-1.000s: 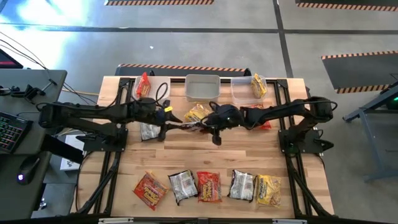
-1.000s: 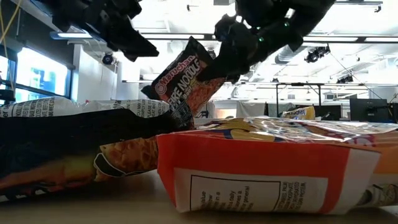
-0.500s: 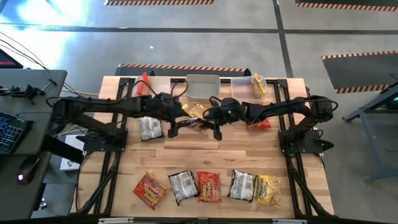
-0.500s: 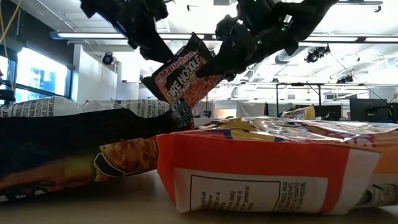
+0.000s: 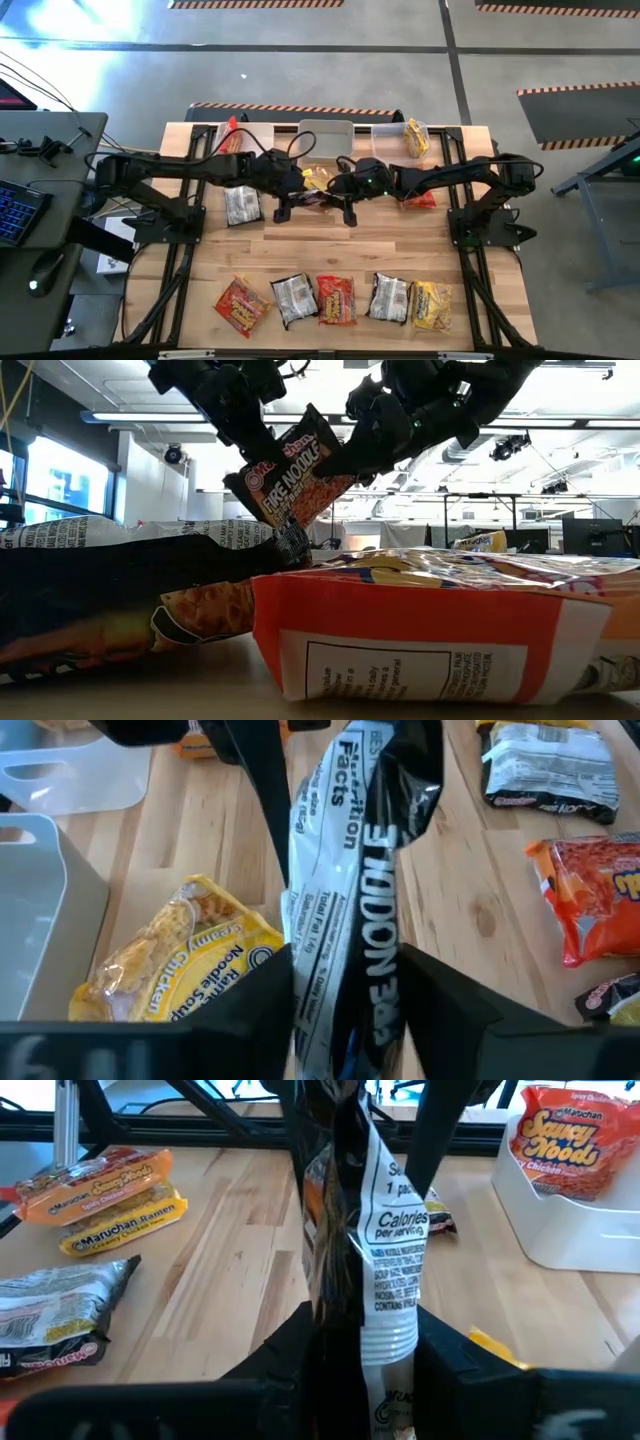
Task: Sort Maruchan noodles
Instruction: Put the black noodle pack into the gray bin
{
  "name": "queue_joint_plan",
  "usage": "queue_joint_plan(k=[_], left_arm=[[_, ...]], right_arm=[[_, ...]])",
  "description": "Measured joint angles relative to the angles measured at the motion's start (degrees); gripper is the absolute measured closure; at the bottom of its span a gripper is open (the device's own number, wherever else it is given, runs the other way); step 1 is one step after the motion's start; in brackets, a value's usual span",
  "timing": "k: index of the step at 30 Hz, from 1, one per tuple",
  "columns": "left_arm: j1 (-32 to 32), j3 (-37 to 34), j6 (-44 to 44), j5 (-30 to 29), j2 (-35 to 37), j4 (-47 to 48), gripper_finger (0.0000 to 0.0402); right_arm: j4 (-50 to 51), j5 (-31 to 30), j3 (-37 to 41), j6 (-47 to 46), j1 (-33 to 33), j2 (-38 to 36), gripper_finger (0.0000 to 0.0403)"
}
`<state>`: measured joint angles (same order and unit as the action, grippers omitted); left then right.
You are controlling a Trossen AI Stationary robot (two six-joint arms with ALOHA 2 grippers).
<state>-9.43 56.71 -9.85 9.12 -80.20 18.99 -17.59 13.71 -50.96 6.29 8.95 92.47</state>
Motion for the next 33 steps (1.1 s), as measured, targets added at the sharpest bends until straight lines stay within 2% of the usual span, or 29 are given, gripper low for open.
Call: queue_joint_plan(k=[5, 9, 14, 18, 21, 25, 29, 33], left_arm=[[-0.4, 2.0, -1.2, -0.1, 0.0, 3.0, 0.0325], [-1.5, 2.9, -1.2, 2.3, 0.0, 4.4, 0.0365], [-5.2, 5.6, 2.2, 2.9, 0.1, 8.3, 0.0388], [-9.4, 8.5, 6.5, 5.9, 0.0, 10.7, 0.0393], [-12.8, 11.3, 10.9, 6.7, -0.2, 12.1, 0.0394], [-17.7, 16.0, 18.6, 5.6, -2.5, 14.9, 0.0394], [-22.4, 22.5, 23.1, 5.7, -7.5, 18.4, 0.0394], [-26.0, 31.7, 26.4, 5.9, -15.9, 24.4, 0.0394]], right_arm=[[-0.6, 0.0, 0.0, -0.4, 0.0, 0.0, 0.0318], [-0.5, -1.0, 0.0, -3.2, -0.1, 0.0, 0.0305], [2.1, -10.5, -0.1, -2.2, 0.0, -1.8, 0.0264], [8.8, -15.6, -0.1, 0.3, 0.1, -6.7, 0.0236], [16.2, -21.6, -0.1, 2.3, 0.1, -10.8, 0.0233], [20.0, -29.3, 1.8, 2.6, 1.5, -14.0, 0.0267], [17.9, -29.8, 5.4, 0.7, 4.3, -14.7, 0.0331], [15.4, -29.0, 8.6, -0.5, 7.3, -14.7, 0.0393]])
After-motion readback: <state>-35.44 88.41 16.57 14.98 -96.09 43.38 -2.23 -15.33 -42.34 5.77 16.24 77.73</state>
